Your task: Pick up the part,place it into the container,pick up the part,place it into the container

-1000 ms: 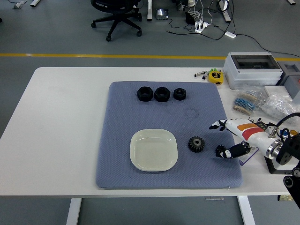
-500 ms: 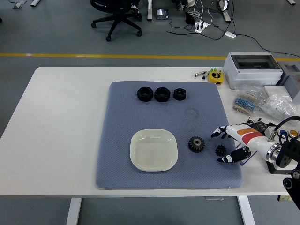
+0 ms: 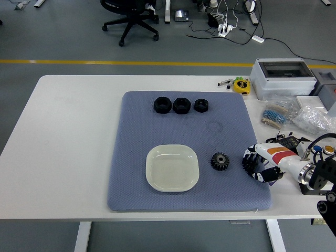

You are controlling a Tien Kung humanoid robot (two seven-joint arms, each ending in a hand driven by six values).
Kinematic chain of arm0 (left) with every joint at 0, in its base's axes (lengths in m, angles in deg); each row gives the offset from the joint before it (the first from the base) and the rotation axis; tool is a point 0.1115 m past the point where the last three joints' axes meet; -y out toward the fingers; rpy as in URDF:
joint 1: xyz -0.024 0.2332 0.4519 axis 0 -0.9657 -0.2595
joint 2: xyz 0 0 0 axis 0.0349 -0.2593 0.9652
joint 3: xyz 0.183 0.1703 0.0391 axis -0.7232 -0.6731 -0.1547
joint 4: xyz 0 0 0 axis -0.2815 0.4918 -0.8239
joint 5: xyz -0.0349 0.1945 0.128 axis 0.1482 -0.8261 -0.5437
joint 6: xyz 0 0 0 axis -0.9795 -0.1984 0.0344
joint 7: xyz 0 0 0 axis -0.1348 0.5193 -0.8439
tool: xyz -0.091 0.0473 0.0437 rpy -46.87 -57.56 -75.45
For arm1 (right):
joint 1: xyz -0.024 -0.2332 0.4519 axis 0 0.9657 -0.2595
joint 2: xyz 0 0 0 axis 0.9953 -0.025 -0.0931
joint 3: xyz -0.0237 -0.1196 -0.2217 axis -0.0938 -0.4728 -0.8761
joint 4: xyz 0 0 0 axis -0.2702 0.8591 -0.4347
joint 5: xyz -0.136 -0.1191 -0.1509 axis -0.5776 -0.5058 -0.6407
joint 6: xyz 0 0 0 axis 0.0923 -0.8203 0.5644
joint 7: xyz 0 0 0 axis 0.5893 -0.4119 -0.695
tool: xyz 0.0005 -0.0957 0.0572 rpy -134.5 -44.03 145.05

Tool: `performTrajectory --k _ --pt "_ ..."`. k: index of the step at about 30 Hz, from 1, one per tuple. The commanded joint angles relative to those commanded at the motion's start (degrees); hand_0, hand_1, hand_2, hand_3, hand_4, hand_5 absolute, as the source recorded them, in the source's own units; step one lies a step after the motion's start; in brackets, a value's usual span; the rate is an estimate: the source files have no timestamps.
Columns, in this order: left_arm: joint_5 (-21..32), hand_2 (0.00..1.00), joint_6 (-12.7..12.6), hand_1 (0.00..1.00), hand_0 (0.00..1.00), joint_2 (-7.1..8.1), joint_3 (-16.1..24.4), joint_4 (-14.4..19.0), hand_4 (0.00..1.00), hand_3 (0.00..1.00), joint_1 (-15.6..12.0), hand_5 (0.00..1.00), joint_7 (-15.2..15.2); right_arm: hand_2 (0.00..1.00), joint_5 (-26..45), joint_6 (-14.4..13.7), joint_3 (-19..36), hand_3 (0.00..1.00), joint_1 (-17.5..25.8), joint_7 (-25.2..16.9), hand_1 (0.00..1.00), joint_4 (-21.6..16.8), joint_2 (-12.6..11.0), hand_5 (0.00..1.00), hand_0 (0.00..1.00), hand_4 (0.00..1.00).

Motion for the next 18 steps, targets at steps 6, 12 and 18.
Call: performTrajectory --k 6,12,18 --pt "-0.03 0.679 0.00 0.672 0.700 0.00 -0.01 0.01 0.651 0.566 0.04 0.587 0.01 0.471 0.00 -0.37 0.17 0.482 0.08 -0.05 0.418 -0.31 -0.18 0.023 0.409 0.597" --pt "0.58 0.679 0.00 0.672 0.699 0.05 -0.43 0.02 0.650 0.566 0.23 0.587 0.15 0.451 0.00 -1.18 0.25 0.476 -0.06 -0.21 0.389 -0.94 -0.30 0.002 0.366 0.645" --pt "1.20 0.677 -0.03 0.671 0.699 0.11 -0.82 0.03 0.650 0.566 0.48 0.587 0.28 0.444 0.00 -1.94 0.17 0.477 -0.18 -0.15 0.378 -2.01 -0.35 0.002 0.326 0.666"
